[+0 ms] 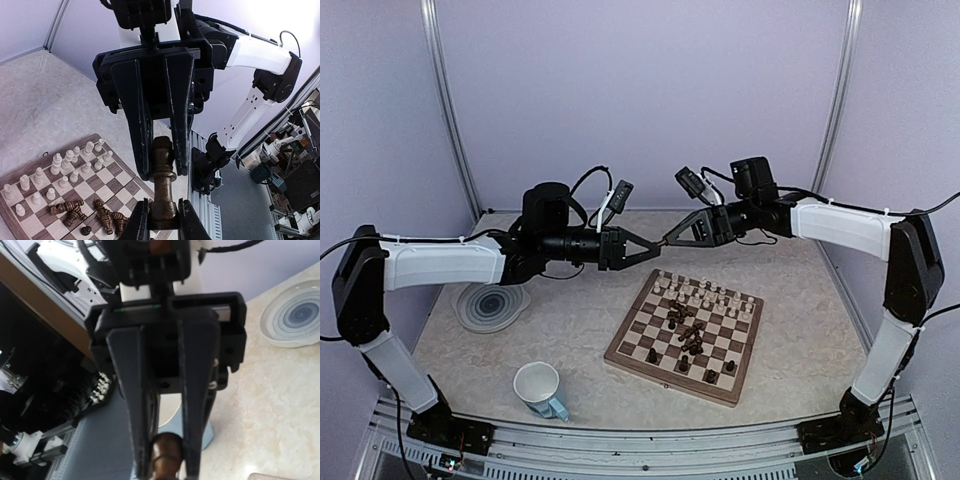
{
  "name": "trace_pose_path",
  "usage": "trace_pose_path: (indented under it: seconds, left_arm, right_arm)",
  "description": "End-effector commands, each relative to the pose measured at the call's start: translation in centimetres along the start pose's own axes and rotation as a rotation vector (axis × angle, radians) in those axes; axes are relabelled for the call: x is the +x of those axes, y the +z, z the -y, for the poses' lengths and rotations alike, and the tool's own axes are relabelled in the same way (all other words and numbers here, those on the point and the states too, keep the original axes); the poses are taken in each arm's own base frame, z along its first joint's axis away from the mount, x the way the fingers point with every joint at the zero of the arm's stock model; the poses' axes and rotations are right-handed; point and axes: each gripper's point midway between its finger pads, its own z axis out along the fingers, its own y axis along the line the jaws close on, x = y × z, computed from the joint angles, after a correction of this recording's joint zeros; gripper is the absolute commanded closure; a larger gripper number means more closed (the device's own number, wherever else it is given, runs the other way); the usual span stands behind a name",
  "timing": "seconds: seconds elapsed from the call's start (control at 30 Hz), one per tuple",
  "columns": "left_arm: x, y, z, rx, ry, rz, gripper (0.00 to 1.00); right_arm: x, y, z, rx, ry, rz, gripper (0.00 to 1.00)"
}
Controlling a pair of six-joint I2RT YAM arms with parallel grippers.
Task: Set up the chess pieces on the board
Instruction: Pass from the left arm to the right, then place the king on d8.
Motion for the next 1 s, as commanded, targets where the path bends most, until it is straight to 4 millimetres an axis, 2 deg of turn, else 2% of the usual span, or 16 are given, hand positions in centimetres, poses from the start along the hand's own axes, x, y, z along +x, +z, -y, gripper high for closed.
trace_pose_path:
  seconds: [0.0,0.1,0.13,0.2,0.33,0.47,0.57,0.7,0.8,0.97]
  left_arm:
    - [0.1,0.4,-1.0,-0.027,0.001,-0.013,0.89]
    - [0.1,0.4,-2.2,-0.097,-0.008,-0.022,0.63]
    - [-0.1,0.2,-2.7,-0.126,-0.002,-0.023,0.57]
    - [-0.6,-0.6,-3.9,-0.197,0.013,-0.017,0.49]
    - [-2.9,-3.6,-5.4,-0.300,0.041,0.058,0.39]
    - [-4.5,-6.3,-7.0,-0.436,0.069,0.096,0.37]
    - [-5.4,-8.0,-8.2,-0.563,0.113,0.105,0.37]
    - [-6.5,-9.5,-8.1,-0.597,0.135,0.128,0.37]
    - [-7.2,-10.2,-8.0,-0.585,0.123,0.150,0.37]
    - [-7.3,-10.5,-8.0,-0.576,0.114,0.155,0.37]
  right_arm:
    - [-0.8,0.5,-0.3,0.004,-0.062,-0.002,0.89]
    - [-1.2,0.3,0.5,0.083,-0.111,-0.020,0.91]
    - [-1.3,0.2,0.9,0.127,-0.124,-0.032,0.91]
    - [-1.3,-0.4,1.9,0.224,-0.181,-0.062,0.92]
    - [-0.4,-1.9,3.5,0.415,-0.270,-0.147,0.93]
    - [0.7,-4.0,4.4,0.583,-0.358,-0.253,0.92]
    - [2.0,-5.3,4.3,0.651,-0.417,-0.334,0.92]
    - [3.3,-6.3,3.8,0.699,-0.488,-0.395,0.92]
    - [5.1,-5.8,2.7,0.662,-0.526,-0.467,0.92]
    - [9.1,-3.3,1.2,0.573,-0.582,-0.631,0.93]
